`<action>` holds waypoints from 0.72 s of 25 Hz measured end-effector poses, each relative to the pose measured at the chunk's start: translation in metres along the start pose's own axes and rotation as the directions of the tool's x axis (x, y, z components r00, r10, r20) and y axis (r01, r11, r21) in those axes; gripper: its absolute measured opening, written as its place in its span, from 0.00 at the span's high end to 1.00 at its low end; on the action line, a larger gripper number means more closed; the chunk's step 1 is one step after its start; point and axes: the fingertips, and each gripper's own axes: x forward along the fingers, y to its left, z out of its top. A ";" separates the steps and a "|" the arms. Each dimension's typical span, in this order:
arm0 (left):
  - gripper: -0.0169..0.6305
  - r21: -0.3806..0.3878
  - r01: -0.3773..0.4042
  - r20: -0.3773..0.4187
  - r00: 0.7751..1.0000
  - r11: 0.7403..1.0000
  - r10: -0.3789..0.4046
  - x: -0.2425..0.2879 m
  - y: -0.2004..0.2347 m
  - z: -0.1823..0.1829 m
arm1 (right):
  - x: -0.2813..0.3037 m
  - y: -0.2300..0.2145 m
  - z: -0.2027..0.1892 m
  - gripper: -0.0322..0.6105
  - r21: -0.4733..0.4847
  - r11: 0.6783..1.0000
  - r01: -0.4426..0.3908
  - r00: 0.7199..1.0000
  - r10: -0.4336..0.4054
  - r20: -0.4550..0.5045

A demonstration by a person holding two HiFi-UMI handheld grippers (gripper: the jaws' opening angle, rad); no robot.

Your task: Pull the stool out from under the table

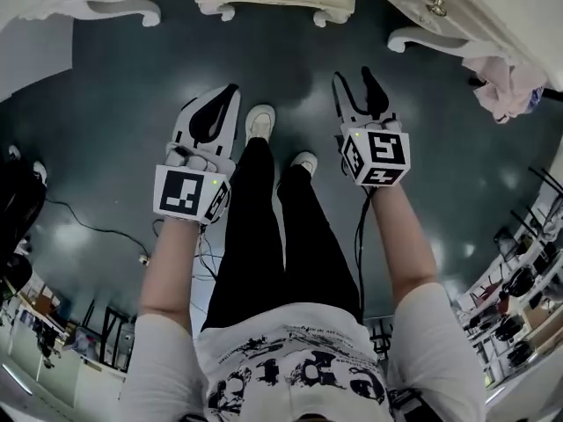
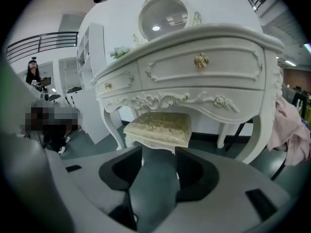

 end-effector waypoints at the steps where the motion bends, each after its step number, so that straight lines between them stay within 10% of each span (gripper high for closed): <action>1: 0.95 -0.009 -0.002 -0.001 1.000 1.000 0.002 0.006 0.002 -0.014 | 0.011 -0.007 -0.014 0.63 -0.002 1.000 0.017 1.000 -0.017 -0.004; 18: 0.95 -0.051 0.006 0.015 1.000 0.999 -0.005 0.113 0.050 -0.155 | 0.195 -0.100 -0.111 0.50 -0.153 0.979 0.133 0.991 -0.135 -0.008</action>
